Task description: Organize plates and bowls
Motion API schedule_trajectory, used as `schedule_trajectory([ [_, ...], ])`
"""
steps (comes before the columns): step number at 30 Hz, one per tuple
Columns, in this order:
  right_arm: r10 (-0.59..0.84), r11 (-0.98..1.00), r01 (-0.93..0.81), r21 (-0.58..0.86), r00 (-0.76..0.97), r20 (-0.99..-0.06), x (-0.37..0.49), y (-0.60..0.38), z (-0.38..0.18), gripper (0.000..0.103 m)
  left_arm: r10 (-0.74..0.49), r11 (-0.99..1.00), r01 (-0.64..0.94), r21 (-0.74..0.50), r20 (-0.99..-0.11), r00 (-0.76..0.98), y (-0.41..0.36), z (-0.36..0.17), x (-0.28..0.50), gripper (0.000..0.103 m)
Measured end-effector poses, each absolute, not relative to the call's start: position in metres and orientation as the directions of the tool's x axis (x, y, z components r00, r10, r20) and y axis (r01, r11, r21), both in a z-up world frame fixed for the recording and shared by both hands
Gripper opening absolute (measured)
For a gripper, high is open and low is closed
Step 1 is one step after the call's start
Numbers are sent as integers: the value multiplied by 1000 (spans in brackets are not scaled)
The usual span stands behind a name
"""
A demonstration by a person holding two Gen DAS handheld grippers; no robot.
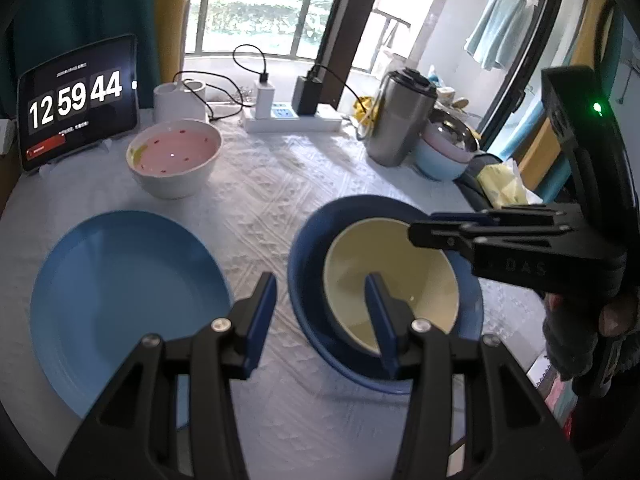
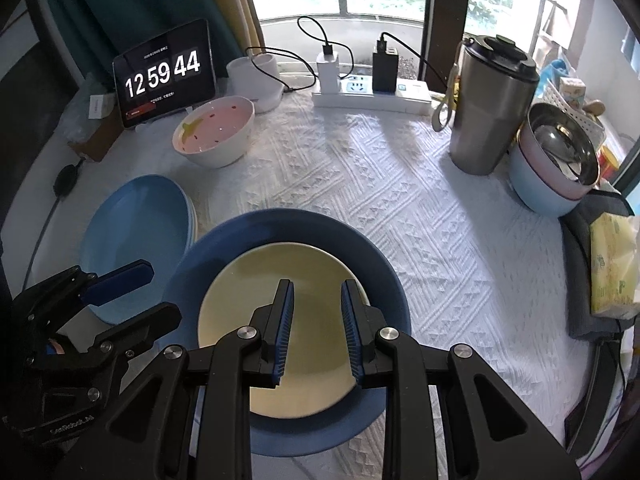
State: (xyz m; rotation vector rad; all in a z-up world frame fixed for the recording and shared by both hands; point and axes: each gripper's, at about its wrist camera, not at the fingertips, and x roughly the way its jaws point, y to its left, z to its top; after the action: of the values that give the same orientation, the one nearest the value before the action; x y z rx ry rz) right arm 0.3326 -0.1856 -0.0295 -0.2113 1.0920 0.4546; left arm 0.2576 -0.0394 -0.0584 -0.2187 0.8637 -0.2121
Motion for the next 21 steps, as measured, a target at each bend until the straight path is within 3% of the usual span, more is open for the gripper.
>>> schedule_trajectory([
  [21,250,858,-513,25,376,-892,352,-141,-25,26,-243,951,16,-308,-718,652,9,-60,275,47],
])
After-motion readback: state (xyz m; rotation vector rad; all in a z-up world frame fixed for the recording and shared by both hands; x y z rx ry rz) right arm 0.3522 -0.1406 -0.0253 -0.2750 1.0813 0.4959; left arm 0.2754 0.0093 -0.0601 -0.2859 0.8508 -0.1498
